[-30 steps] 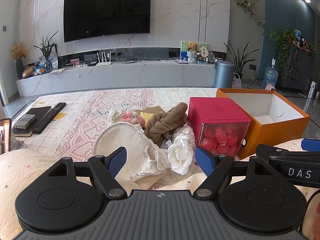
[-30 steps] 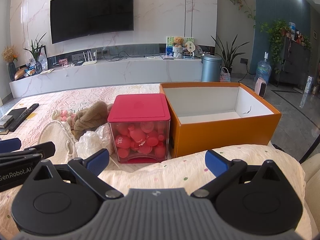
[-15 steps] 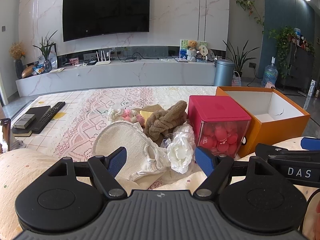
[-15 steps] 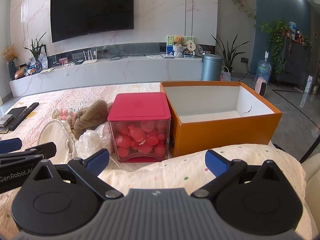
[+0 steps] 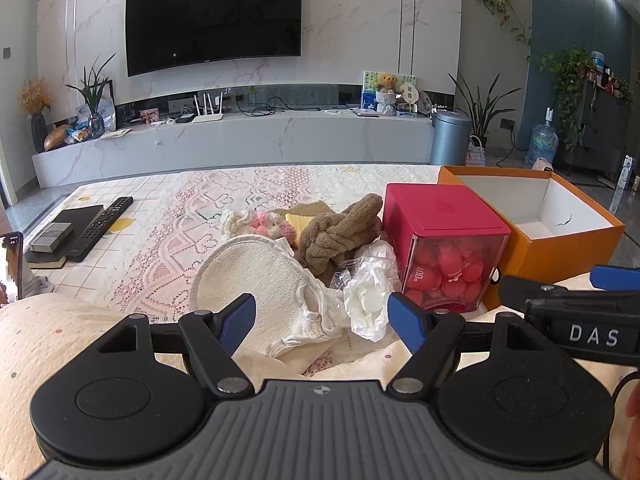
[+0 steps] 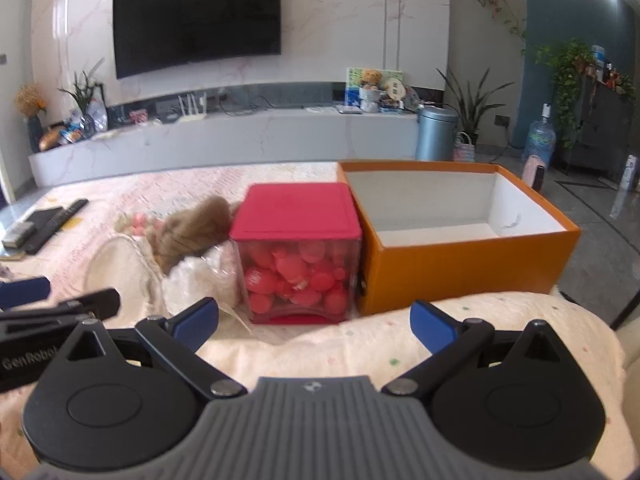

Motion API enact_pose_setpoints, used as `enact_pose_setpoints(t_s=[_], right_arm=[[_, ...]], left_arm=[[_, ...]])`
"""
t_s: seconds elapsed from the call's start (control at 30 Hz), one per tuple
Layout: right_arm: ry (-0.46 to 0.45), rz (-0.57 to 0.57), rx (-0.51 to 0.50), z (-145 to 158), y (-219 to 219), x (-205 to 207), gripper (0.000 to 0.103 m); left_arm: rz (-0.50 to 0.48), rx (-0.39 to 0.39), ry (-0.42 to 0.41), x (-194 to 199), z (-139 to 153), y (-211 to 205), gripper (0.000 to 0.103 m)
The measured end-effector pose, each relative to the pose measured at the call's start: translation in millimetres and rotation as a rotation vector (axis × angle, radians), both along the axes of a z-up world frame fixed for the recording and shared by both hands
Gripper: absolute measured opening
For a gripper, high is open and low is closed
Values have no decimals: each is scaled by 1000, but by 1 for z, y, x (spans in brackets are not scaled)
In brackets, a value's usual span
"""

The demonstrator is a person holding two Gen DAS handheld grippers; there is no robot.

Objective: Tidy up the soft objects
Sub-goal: 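Reach the left gripper to the white bath mitt and close on it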

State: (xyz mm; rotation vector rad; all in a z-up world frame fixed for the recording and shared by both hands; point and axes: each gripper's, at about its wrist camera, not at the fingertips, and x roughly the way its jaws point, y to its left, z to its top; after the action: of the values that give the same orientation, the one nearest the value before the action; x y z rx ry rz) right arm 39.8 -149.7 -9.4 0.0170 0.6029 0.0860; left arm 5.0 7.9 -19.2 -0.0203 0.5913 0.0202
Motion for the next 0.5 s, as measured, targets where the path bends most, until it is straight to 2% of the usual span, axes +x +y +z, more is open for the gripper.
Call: enact_pose_setpoints(t_s=[0.1, 0.17, 0.27, 0.33, 0.47, 0.5], right_arm=[[28, 33, 4, 1, 8, 9, 97], [46, 65, -7, 0, 16, 15, 90], [65, 105, -9, -2, 27, 24, 79], [80, 128, 10, -4, 33, 29, 66], [111, 182, 31, -10, 45, 40, 61], [113, 194, 29, -11, 48, 42, 61]], left_arm=[[-3, 2, 18, 3, 1, 6, 80], [-18, -17, 34, 6, 0, 11, 71], [-25, -65, 62, 9, -2, 22, 70], [-30, -90, 91, 12, -4, 29, 67], [-66, -101, 100, 14, -7, 40, 52], [-74, -112, 104, 16, -7, 43, 51]])
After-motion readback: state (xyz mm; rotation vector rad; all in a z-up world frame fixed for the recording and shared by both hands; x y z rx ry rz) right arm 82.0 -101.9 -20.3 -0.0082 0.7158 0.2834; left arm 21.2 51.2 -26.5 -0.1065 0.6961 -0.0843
